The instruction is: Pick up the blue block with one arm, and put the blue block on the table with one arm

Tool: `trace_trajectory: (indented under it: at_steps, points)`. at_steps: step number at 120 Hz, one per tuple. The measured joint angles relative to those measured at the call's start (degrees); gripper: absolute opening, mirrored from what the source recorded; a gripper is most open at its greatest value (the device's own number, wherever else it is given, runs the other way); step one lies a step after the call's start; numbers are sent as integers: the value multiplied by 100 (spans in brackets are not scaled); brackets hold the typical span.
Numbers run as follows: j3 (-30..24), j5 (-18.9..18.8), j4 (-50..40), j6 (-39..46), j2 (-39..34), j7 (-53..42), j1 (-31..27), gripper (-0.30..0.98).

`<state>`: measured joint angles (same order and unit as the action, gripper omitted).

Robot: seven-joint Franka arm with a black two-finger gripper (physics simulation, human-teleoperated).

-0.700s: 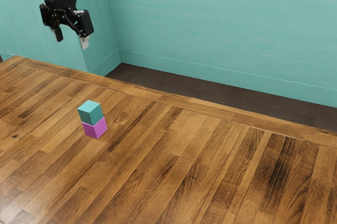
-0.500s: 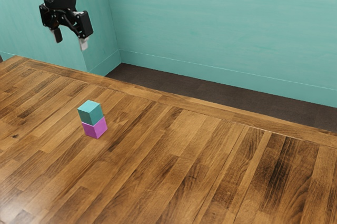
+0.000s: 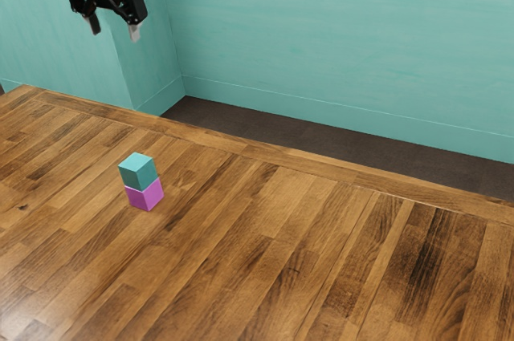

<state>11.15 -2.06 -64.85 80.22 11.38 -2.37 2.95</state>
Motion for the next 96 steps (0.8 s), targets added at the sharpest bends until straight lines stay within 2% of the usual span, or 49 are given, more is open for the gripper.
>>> trace_trajectory:
  at_steps: [27,57,76,90,96]
  points:
    - [-5,219,-59,557,779,-180,-489,69]
    - [-21,261,-684,1197,1282,-386,-659,69]
    - [-68,191,-958,1424,1301,-469,-686,69]
    - [-435,18,-1539,1712,1155,-521,-905,69]
    - [-926,-125,-1899,1970,1041,-582,-1339,69]
